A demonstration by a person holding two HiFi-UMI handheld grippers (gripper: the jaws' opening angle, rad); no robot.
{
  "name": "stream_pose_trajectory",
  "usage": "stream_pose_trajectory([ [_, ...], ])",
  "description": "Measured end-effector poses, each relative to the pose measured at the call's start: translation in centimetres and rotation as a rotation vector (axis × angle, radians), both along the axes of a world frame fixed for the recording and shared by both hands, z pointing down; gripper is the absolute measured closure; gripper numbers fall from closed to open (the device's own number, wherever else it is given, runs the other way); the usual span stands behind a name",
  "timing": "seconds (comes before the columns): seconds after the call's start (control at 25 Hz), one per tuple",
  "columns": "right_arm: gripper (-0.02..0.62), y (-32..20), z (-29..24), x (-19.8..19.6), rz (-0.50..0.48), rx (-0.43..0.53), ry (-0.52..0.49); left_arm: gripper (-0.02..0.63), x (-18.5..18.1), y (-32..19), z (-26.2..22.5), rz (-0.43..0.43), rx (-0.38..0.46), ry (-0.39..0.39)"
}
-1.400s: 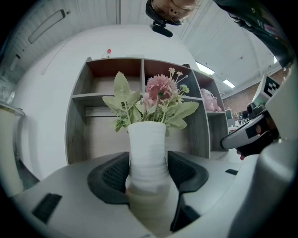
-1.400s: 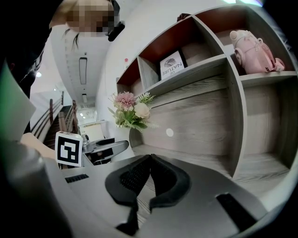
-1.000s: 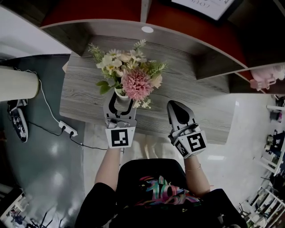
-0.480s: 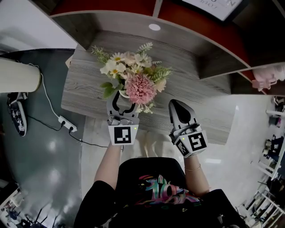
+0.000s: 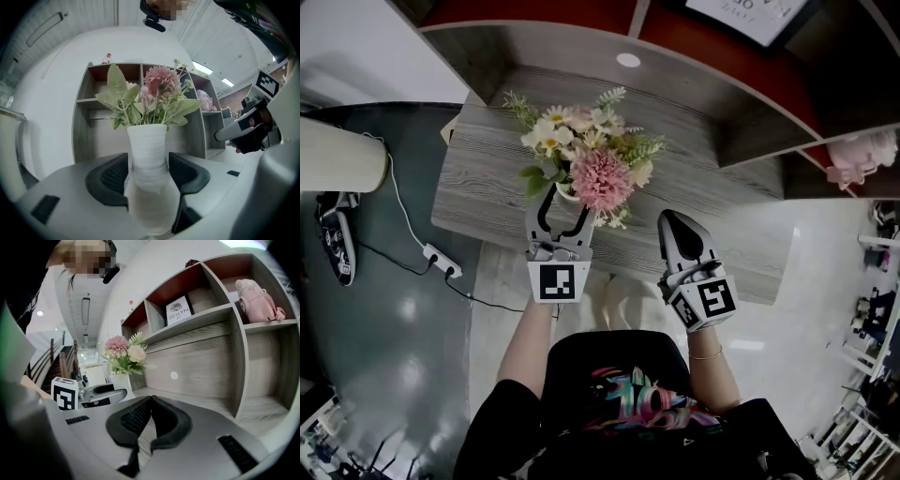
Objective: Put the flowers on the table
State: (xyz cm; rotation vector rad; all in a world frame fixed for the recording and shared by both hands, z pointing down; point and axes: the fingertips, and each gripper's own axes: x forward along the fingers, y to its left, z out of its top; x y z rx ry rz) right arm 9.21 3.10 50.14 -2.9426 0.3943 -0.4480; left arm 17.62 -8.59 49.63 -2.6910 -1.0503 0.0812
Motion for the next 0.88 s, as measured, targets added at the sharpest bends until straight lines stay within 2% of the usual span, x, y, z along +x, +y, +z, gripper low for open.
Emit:
stream_pose_trajectory([
  [0.16, 0.578, -0.2, -0.5, -0.1, -0.002, -0.003, 0.006, 0.336, -0.3, -0.5, -0.1, -0.038, -0.097, -0.052],
  [0.28, 0.578, -0.1, -1.1, -0.3, -0.001, -0.001, 0.01, 0.336, -0.7, -0.6, -0.3, -0.029, -0.057, -0.041],
  [0.36, 0.578, -0.1, -1.5, -0.4, -0.003, 0.0, 0.012, 0.336, -1.1, -0.8, -0.4, -0.048, -0.095, -0.079],
  [0.44, 0.578, -0.1, -2.0, -0.5, -0.008, -0.002, 0.016, 0.336, -1.5, -0.9, -0.8, -0.039, -0.069, -0.063],
  [0.68, 0.578, 0.4, -3.8, -1.0, -0.013, 0.003, 0.04, 0.336, -3.4, -1.5, -2.0, -0.067, -0.105, -0.078],
  [0.8, 0.578, 0.7, -4.7, -1.1, -0.022, 0.0, 0.048, 0.336, -4.4, -1.5, -3.3, -0.042, -0.087, -0.053],
  [0.88, 0.578, 1.0, -5.7, -1.2, -0.024, 0.0, 0.066, 0.336, -5.0, -1.6, -4.0, -0.073, -0.175, -0.118],
])
